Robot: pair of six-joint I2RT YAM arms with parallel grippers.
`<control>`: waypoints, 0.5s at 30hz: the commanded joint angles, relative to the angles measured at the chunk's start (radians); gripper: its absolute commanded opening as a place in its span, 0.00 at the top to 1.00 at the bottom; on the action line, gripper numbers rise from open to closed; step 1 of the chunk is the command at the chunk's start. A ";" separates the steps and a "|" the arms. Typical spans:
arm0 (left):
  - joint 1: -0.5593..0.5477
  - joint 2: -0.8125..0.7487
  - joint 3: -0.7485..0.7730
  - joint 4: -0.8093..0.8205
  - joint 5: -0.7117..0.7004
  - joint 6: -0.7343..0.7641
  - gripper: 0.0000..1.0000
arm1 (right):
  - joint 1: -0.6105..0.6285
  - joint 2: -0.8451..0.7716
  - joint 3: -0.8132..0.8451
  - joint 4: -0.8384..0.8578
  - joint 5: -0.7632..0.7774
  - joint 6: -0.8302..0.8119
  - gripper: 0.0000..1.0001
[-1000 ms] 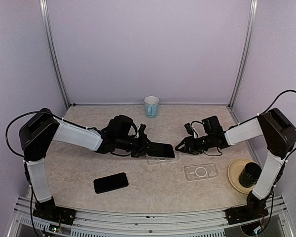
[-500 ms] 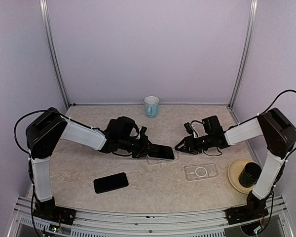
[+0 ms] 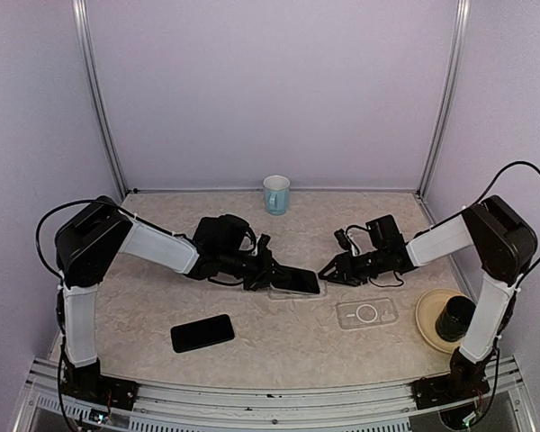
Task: Put the phone into the phone case
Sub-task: Install the phone into the phone case.
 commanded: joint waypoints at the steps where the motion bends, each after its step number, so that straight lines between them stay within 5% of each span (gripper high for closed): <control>1: 0.004 0.015 0.037 0.063 0.035 -0.010 1.00 | 0.002 0.023 0.004 0.022 -0.010 0.002 0.55; 15: 0.004 0.053 0.044 0.079 0.063 -0.027 1.00 | 0.041 0.065 0.024 0.026 -0.007 0.007 0.56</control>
